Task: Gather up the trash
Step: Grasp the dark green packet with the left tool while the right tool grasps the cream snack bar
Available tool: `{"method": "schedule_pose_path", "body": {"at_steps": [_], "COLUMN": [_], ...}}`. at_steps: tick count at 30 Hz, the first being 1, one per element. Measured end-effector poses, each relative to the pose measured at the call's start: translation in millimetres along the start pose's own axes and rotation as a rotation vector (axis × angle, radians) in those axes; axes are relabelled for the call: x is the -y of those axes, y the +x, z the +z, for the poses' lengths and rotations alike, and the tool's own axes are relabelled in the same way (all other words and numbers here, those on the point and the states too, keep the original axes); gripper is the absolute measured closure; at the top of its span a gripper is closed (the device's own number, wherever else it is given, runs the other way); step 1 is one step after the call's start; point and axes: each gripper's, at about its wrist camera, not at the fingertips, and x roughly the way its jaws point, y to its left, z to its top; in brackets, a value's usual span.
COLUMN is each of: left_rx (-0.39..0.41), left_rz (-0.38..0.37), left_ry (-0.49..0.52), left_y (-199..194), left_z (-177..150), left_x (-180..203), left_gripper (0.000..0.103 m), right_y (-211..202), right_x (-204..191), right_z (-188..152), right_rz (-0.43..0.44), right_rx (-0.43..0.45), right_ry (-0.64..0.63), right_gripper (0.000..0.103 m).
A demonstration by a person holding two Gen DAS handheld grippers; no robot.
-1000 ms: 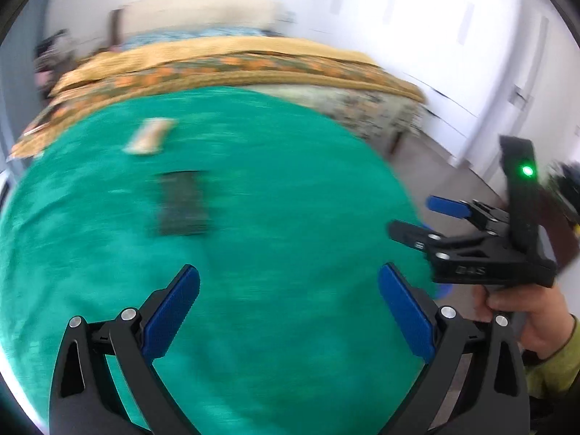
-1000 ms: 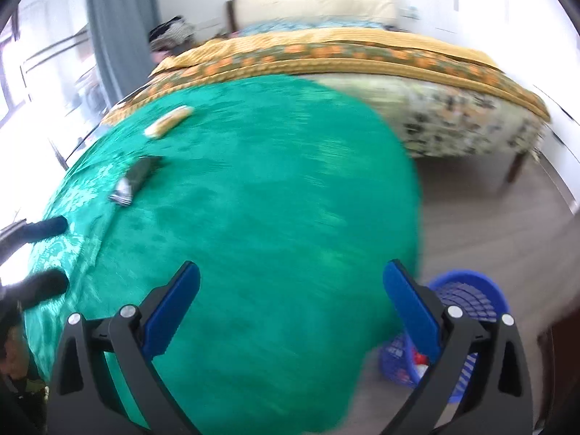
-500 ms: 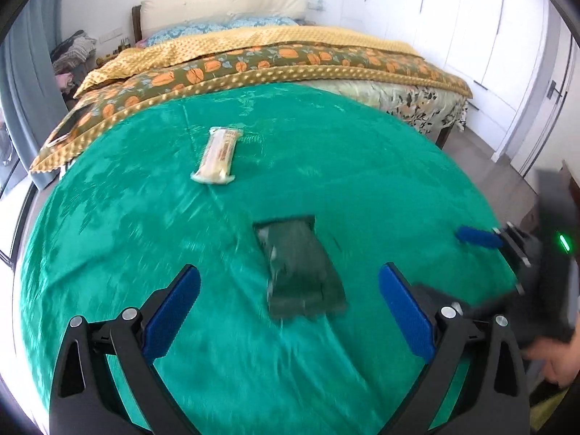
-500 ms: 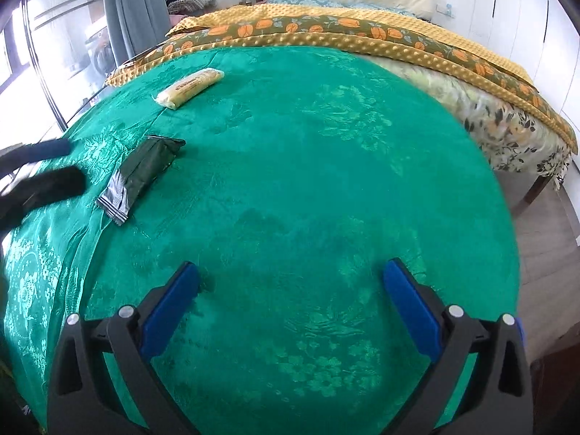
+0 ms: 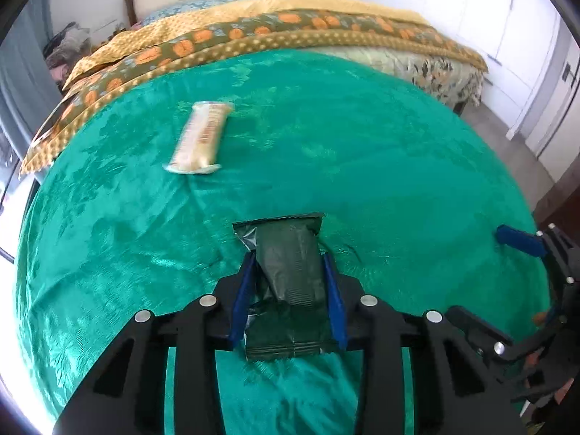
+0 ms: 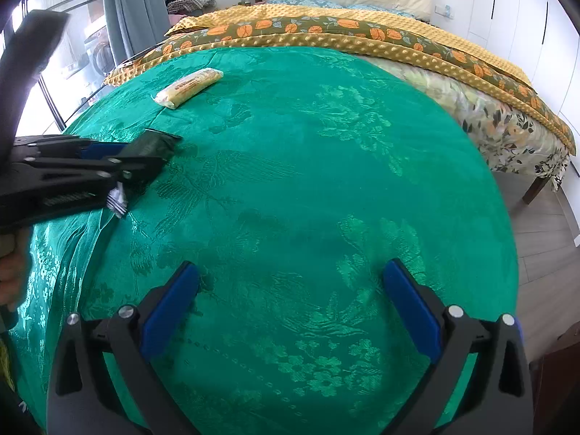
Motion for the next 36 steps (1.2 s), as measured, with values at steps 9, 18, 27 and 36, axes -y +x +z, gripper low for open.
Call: {"method": "schedule_pose_path", "body": {"at_steps": [9, 18, 27, 36], "left_rx": [0.047, 0.047, 0.026, 0.026], "left_rz": [0.089, 0.131, 0.163, 0.163], "left_ry": [-0.14, -0.202, -0.208, -0.21], "left_y": [-42.3, -37.2, -29.4, -28.8], "left_z": [-34.5, -74.5, -75.9, -76.5], "left_x": [-87.2, -112.2, -115.0, -115.3], "left_gripper": [0.067, 0.015, 0.005, 0.005], "right_y": [-0.1, 4.9, 68.0, 125.0], "right_x": [-0.2, -1.5, -64.0, -116.8], "right_z": [0.4, 18.7, 139.8, 193.5], "right_rz": [-0.004, 0.018, 0.188, 0.071], "right_rx": [0.0, -0.071, -0.085, -0.116], "right_ry": [-0.001, -0.023, 0.049, 0.098], "right_gripper": [0.005, 0.005, 0.029, 0.056]}}
